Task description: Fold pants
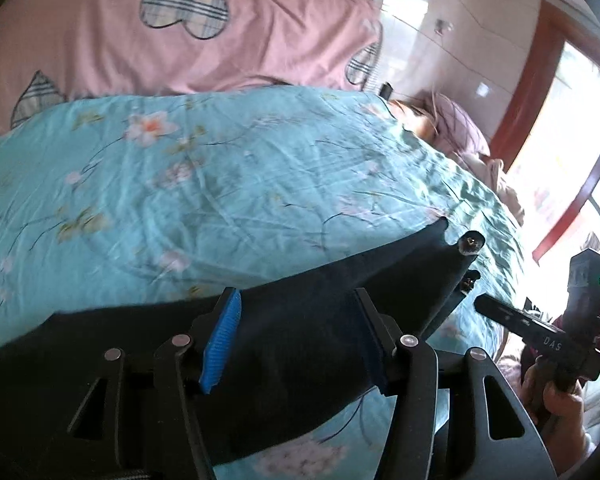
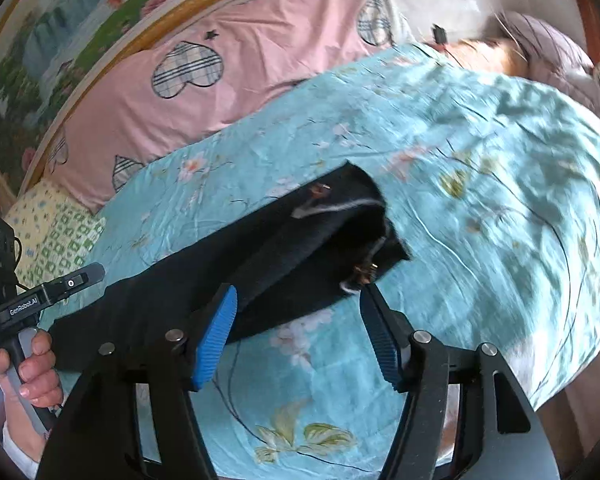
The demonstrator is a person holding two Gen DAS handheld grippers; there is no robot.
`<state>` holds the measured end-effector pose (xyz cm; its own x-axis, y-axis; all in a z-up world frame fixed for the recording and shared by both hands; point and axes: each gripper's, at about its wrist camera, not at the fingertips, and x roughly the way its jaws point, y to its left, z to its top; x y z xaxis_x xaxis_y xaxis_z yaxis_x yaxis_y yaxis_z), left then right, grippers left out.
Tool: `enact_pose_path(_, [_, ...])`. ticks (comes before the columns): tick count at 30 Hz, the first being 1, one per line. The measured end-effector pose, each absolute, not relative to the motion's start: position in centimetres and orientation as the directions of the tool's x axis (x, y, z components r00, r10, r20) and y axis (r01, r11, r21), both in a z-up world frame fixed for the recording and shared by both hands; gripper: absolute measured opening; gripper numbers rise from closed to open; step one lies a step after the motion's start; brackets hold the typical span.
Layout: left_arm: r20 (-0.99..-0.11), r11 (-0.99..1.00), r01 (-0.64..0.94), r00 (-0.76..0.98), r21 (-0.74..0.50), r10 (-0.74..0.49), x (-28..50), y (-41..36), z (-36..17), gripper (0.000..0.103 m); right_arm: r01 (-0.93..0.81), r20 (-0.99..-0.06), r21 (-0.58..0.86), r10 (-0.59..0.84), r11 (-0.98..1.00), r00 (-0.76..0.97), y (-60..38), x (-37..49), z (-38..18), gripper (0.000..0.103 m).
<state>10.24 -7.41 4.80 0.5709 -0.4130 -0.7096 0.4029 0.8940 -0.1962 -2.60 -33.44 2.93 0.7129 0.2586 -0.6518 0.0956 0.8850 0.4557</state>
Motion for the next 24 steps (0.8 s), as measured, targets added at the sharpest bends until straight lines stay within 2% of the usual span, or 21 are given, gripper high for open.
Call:
enact_pose_path(7, [-0.743,0.859,0.481,0.507,-0.177,-0.437,12.9,-11.0,4.6,0.058,0.182,-0.650,0.577,0.312,0.796,0.693,-34.5,-1.4,1.1,0.070])
enact_pose_path(15, [-0.801,0.772,0.606,0.357,-0.192,-0.480,15.5,-15.9,2.7,0.058,0.240,-0.603,0.678,0.339,0.695,0.722,-37.0,1.0,0.1,0.069])
enact_pose_path(16, [-0.808,0.758,0.622,0.337,-0.195,-0.484,15.8,-16.7,2.6,0.058,0.237,-0.599,0.678,0.336,0.695,0.727,-37.3,1.0,0.0,0.064])
enact_pose_path(18, [-0.821,0.727,0.657,0.292,-0.200,-0.490,16.4,-18.3,2.2,0.058,0.233,-0.600,0.674,0.336,0.701,0.726,-37.6,1.0,-0.1,0.048])
enact_pose_path(20, [-0.842,0.706,0.683,0.258,-0.187,-0.473,17.1,-20.3,1.6,0.058,0.217,-0.588,0.691,0.362,0.690,0.723,-38.1,0.9,-0.7,0.025])
enact_pose_path(22, [-0.855,0.662,0.722,0.200,-0.201,-0.478,17.5,-22.0,1.0,0.058,0.199,-0.580,0.698,0.379,0.688,0.721,-38.3,0.7,-1.0,0.016])
enact_pose_path(24, [-0.871,0.644,0.743,0.181,-0.183,-0.456,18.0,-23.7,0.5,0.055,0.180,-0.569,0.705,0.396,0.686,0.721,-38.6,0.1,-1.4,0.014])
